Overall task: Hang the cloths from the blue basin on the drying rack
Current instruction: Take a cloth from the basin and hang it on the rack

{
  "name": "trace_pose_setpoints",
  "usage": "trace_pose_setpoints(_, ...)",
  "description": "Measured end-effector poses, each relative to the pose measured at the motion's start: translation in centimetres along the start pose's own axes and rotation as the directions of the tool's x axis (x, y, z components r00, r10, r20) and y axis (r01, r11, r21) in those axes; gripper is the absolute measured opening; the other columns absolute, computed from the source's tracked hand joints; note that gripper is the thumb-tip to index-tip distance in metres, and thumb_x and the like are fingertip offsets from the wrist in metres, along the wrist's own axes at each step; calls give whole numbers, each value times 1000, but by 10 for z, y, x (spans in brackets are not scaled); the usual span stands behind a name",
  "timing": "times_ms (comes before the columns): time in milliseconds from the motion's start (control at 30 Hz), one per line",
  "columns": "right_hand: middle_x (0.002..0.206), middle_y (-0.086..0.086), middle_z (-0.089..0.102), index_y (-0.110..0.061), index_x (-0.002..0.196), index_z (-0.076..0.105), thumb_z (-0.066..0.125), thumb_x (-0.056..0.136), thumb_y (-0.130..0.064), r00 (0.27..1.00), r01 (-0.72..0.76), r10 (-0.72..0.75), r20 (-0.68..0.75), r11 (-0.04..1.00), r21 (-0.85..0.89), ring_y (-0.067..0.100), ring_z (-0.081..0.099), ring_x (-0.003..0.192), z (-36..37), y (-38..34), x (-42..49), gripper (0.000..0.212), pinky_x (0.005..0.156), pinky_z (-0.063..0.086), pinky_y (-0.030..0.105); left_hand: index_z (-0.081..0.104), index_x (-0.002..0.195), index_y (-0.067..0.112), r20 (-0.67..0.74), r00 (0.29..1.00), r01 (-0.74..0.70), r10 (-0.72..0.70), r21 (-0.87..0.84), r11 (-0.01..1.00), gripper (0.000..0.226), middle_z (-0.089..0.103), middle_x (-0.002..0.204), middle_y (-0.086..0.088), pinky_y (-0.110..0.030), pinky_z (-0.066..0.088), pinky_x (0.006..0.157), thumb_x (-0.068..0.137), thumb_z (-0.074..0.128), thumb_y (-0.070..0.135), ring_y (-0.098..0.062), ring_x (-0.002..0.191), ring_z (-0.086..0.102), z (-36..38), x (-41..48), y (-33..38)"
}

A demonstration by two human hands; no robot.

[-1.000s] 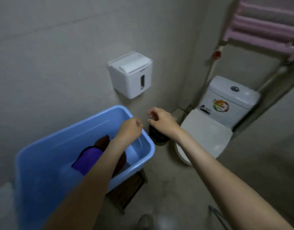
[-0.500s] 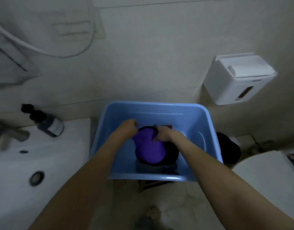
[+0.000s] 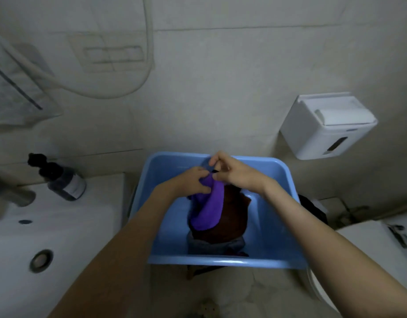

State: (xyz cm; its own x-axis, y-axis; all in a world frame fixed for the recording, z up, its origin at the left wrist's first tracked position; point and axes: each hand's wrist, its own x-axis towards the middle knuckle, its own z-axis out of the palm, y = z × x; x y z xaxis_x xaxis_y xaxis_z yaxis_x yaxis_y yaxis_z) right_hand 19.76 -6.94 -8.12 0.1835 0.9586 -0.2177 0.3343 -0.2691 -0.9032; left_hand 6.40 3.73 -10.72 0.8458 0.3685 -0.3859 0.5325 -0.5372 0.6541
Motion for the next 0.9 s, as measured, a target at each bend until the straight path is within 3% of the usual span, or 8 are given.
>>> trace_pose_setpoints(200,88,7,57,-20,101,42,70,80,1,997,14,-4,-76,992,124,12,53,76,-31,-17,-43,41,70,45,23,61,94,5,-198,961,-228,194,-164,960,26,65,89,-11,-31,45,77,77,60,24,-13,80,54,-13,-13,52)
trace_pose_setpoints(267,90,4,64,-18,103,50,73,80,-8,996,-45,45,-71,999,0,14,60,79,-43,-14,-61,34,74,48,24,58,80,9,-281,934,-269,220,-151,951,7,61,77,-11,-31,43,73,80,58,16,-15,74,52,-14,-13,69)
trace_pose_setpoints(367,95,3,68,-18,102,64,68,85,-13,977,-112,75,-200,978,-176,20,62,92,-55,-2,-80,18,84,49,33,42,65,20,-401,879,-350,258,-174,920,13,47,63,-2,-32,38,65,72,52,21,-15,65,43,-19,-14,95)
trace_pose_setpoints(433,81,3,69,-10,106,65,61,91,-12,923,-132,107,-369,990,-44,19,63,74,-60,1,-97,16,68,51,30,40,68,22,-412,871,-367,267,-187,911,21,43,62,4,-25,36,61,77,57,13,-12,61,41,-21,-11,112)
trace_pose_setpoints(533,55,-1,55,-8,99,59,46,97,-4,806,-42,115,-581,990,137,10,45,34,-68,-4,-127,14,35,31,19,47,83,24,-317,886,-419,339,-229,879,19,58,77,5,-18,41,73,71,59,16,-10,71,55,-18,-7,136)
trace_pose_setpoints(633,65,16,53,-13,86,57,39,96,2,671,122,82,-737,968,219,12,48,32,-73,-8,-154,25,33,28,17,54,96,23,-259,878,-446,402,-138,884,25,64,93,2,-25,44,81,74,64,17,-16,88,60,-9,-2,154)
trace_pose_setpoints(733,52,6,57,-10,83,56,41,95,3,507,301,91,-857,913,275,16,51,39,-80,-8,-189,23,36,35,20,59,88,19,-173,846,-521,505,-67,851,16,65,83,0,-27,45,73,78,71,20,-17,80,60,5,-2,183)
trace_pose_setpoints(900,46,-11,48,-13,74,55,45,92,5,117,336,140,-983,926,172,4,43,41,-88,-13,-272,27,41,36,15,63,80,15,36,763,-638,646,-116,761,47,63,70,0,-32,47,68,61,71,58,-16,68,60,38,-13,247)
